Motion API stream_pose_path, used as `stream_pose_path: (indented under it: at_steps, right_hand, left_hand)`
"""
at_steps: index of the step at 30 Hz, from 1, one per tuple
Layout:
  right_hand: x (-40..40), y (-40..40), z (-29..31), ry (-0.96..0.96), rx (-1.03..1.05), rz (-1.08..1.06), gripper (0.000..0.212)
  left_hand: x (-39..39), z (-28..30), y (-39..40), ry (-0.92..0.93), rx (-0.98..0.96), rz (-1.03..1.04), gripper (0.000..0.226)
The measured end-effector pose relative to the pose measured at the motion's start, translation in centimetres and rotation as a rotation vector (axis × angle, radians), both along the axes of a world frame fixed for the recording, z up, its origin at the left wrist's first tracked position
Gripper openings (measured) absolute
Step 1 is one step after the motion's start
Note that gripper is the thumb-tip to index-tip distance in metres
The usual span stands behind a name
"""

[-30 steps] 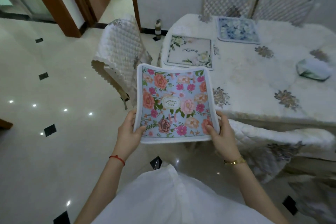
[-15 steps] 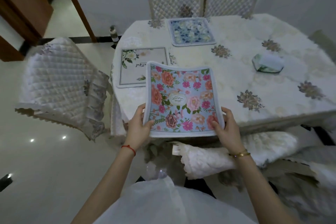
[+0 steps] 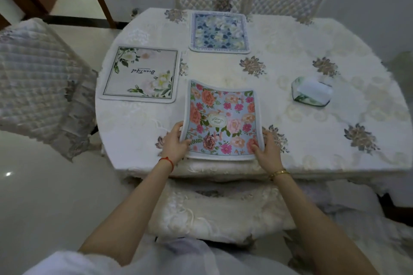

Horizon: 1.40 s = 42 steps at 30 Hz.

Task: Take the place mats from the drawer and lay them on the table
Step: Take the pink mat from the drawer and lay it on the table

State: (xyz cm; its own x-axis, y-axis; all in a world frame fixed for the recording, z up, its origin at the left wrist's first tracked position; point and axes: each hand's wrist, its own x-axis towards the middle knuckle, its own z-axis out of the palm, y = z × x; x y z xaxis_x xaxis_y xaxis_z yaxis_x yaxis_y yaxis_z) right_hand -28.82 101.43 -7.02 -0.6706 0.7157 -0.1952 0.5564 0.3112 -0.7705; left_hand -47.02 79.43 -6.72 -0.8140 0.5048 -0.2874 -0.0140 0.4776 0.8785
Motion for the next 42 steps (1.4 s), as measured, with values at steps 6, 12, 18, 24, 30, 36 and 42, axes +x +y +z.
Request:
stream_pose_path:
  at_steps: [6,12,18,24,30,36,42]
  right_hand:
    - [0.1,1.8,-3.2,-0.057,0.002,0.036,0.062]
    - [1.1,1.9,-5.3,-0.109,-0.020,0.000,0.060]
    - [1.2,2.1,-6.1,-0.236,0.170,0.062,0.059]
    - [0.3,2.5,-5.3,-0.258,0.525,0.109,0.057]
    - [-5.7,4.4,-5.0,-0.166,0.557,0.271,0.047]
    - [-15.7,5.6,-5.1,-0.179,0.560,0.482,0.050]
    - [-20.2,5.6,-7.6,-0.249,0.520,0.596,0.053]
  left_hand:
    - [0.1,-2.2,0.8,0.039,-0.097,0.032,0.053]
    - [0.2,-3.4,0.7,0.055,-0.103,0.059,0.057]
    - [0.3,-4.8,0.2,0.148,-0.179,0.036,0.059]
    - [-0.1,-5.0,0.3,0.360,-0.391,-0.008,0.060]
    - [-4.8,-4.2,3.9,0.574,-0.307,-0.217,0.046]
    - [-10.1,-5.0,10.1,0.715,-0.295,-0.387,0.045]
    - [-12.1,-7.2,13.3,0.663,-0.394,-0.481,0.053]
